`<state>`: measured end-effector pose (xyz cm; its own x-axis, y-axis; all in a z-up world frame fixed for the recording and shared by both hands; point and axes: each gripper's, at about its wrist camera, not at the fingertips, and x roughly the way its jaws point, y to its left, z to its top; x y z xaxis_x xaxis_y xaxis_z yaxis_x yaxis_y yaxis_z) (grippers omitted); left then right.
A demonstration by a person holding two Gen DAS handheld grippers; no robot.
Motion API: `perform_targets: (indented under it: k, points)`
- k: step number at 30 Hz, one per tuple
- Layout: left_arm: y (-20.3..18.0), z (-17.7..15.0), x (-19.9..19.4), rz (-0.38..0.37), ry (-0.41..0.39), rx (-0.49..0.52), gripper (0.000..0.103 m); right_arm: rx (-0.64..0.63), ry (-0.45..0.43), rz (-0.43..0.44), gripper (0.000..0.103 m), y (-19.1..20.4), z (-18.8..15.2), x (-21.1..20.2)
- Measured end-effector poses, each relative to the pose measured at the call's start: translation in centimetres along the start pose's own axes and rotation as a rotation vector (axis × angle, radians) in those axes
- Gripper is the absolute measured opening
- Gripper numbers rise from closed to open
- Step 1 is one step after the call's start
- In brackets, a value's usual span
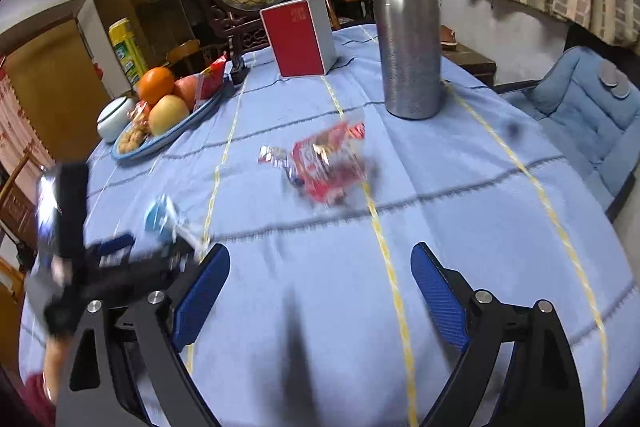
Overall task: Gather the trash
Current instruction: 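Move both tools back over the table toward the blue mask and snack bag, then grasp the red-printed snack bag with the right tool while the left tool grasps the blue mask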
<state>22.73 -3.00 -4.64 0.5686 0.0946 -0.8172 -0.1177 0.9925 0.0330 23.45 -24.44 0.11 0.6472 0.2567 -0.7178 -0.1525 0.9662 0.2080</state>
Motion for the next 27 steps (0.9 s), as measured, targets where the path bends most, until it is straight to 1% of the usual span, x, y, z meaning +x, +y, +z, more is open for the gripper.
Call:
perform_targets:
  k: [2, 10, 13, 16, 18, 22, 27]
  points:
    - [0.0, 0.3, 0.2, 0.001, 0.001, -0.001, 0.098, 0.011, -0.007, -0.004, 0.097, 0.1, 0.9, 1.2]
    - [0.0, 0.3, 0.2, 0.004, 0.001, -0.005, 0.098, 0.053, 0.015, -0.030, 0.098, 0.1, 3.8, 6.2]
    - [0.0, 0.3, 0.2, 0.004, 0.001, -0.005, 0.098, 0.067, 0.008, -0.027, 0.098, -0.1, 4.1, 7.4]
    - [0.0, 0.3, 0.2, 0.004, 0.001, -0.005, 0.098, 0.037, 0.016, -0.047, 0.098, -0.4, 4.0, 8.2]
    - [0.0, 0.3, 0.2, 0.004, 0.001, -0.004, 0.098, 0.046, 0.016, -0.026, 0.098, -0.8, 4.1, 8.5]
    - [0.0, 0.3, 0.2, 0.004, 0.000, -0.004, 0.098, 0.107, 0.040, 0.026, 0.098, -1.8, 4.1, 9.0]
    - [0.0, 0.3, 0.2, 0.004, 0.000, -0.004, 0.098, 0.111, 0.033, 0.031, 0.098, -1.7, 4.1, 9.1]
